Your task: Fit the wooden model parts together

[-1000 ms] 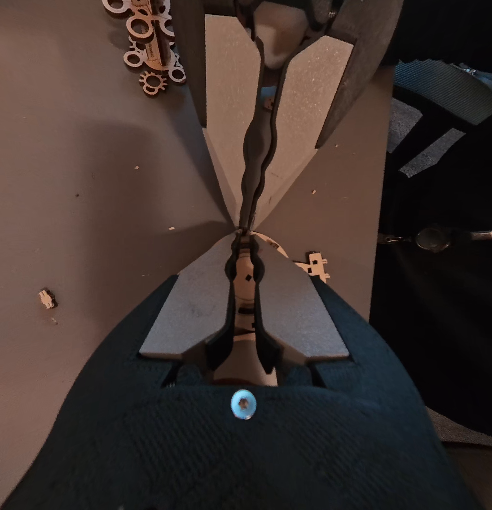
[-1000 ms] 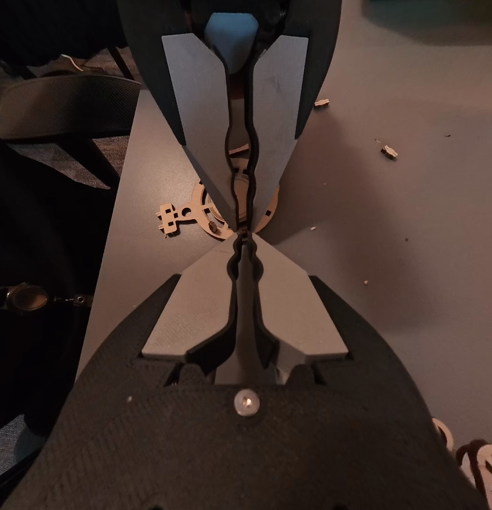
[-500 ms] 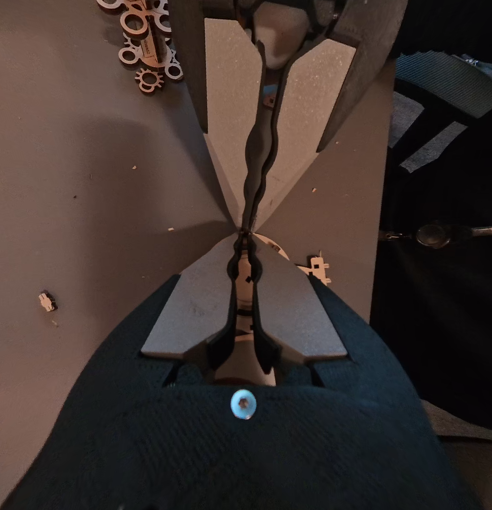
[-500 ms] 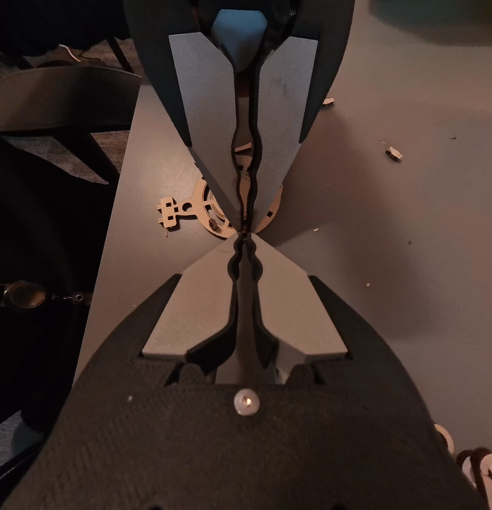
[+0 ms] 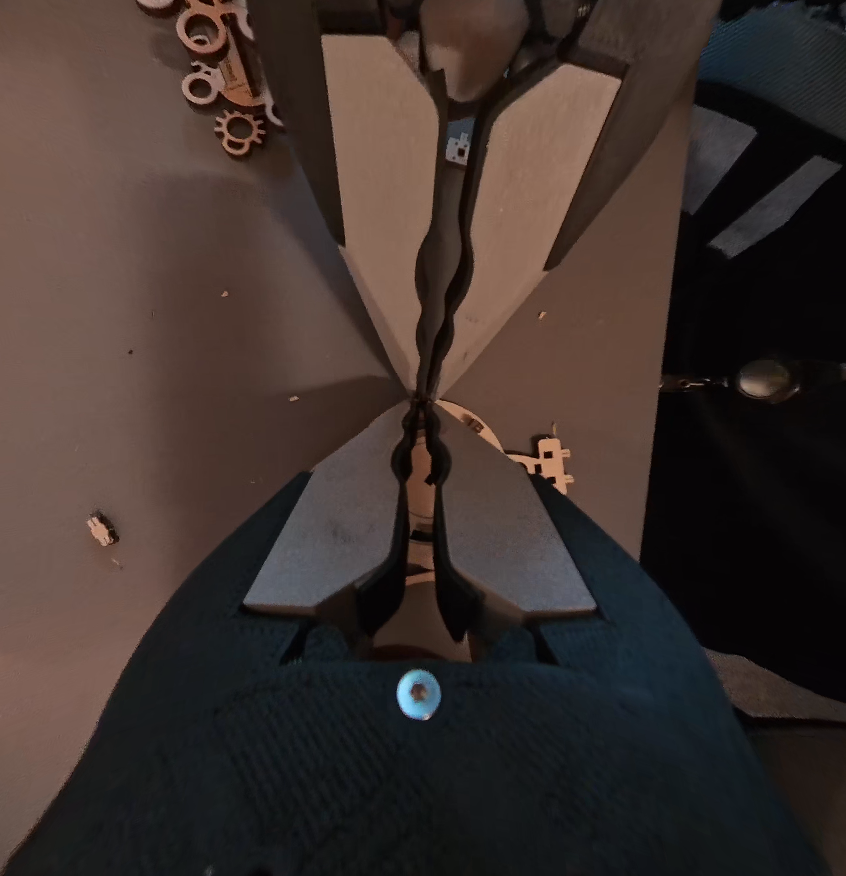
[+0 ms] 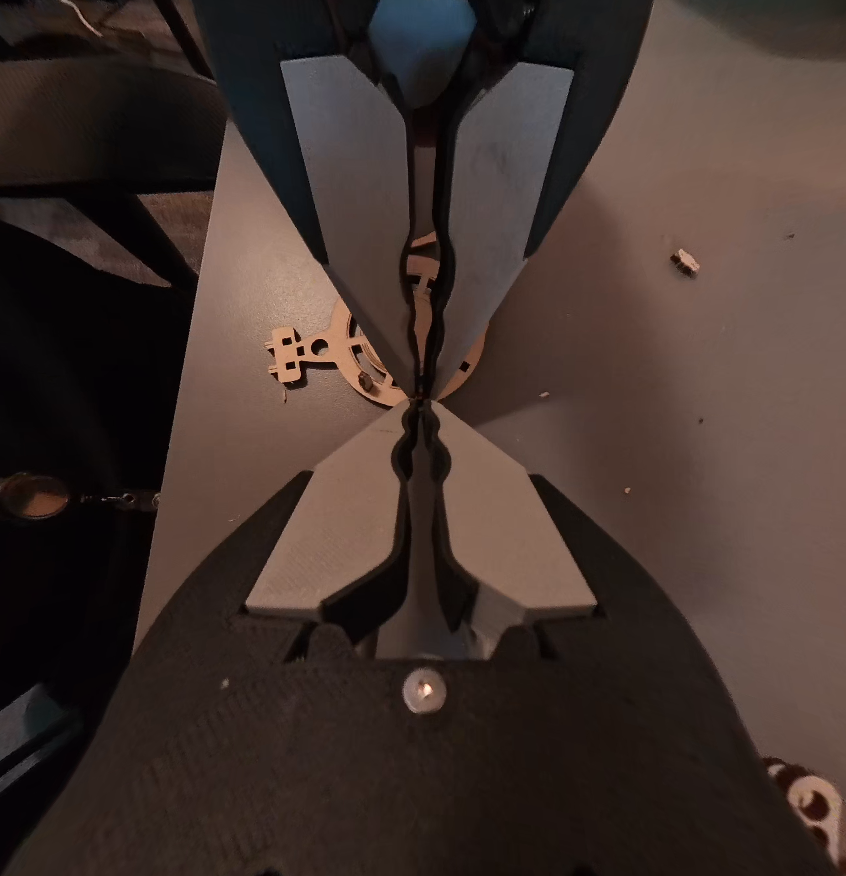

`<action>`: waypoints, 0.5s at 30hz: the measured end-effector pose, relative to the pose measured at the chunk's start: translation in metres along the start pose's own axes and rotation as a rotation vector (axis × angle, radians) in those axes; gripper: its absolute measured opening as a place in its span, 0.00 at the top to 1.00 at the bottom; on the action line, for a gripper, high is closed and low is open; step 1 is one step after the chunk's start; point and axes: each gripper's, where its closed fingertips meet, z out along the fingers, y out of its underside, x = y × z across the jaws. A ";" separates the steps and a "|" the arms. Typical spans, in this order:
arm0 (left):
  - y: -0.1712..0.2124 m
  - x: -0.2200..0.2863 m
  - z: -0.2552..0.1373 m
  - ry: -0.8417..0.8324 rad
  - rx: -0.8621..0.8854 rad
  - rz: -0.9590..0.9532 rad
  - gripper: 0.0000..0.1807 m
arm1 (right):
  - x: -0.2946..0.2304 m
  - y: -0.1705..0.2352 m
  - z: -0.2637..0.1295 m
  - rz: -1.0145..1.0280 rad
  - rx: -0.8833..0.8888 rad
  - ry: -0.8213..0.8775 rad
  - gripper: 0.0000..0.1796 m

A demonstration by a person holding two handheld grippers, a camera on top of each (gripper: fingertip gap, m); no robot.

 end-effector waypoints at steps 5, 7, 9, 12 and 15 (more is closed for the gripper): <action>0.001 0.000 0.000 -0.008 -0.087 0.042 1.00 | 0.000 0.000 0.001 -0.022 -0.058 0.016 1.00; 0.001 0.000 0.001 0.000 -0.099 0.049 1.00 | 0.000 0.001 0.001 -0.016 -0.064 0.014 1.00; 0.000 -0.001 0.001 0.000 -0.097 0.036 1.00 | 0.000 0.000 0.001 -0.021 -0.065 0.012 1.00; 0.001 -0.001 0.000 0.008 -0.096 0.030 1.00 | 0.000 0.001 0.002 -0.016 -0.069 -0.016 1.00; 0.001 -0.001 0.000 0.002 -0.094 0.035 1.00 | 0.000 0.001 0.003 -0.022 -0.070 -0.027 1.00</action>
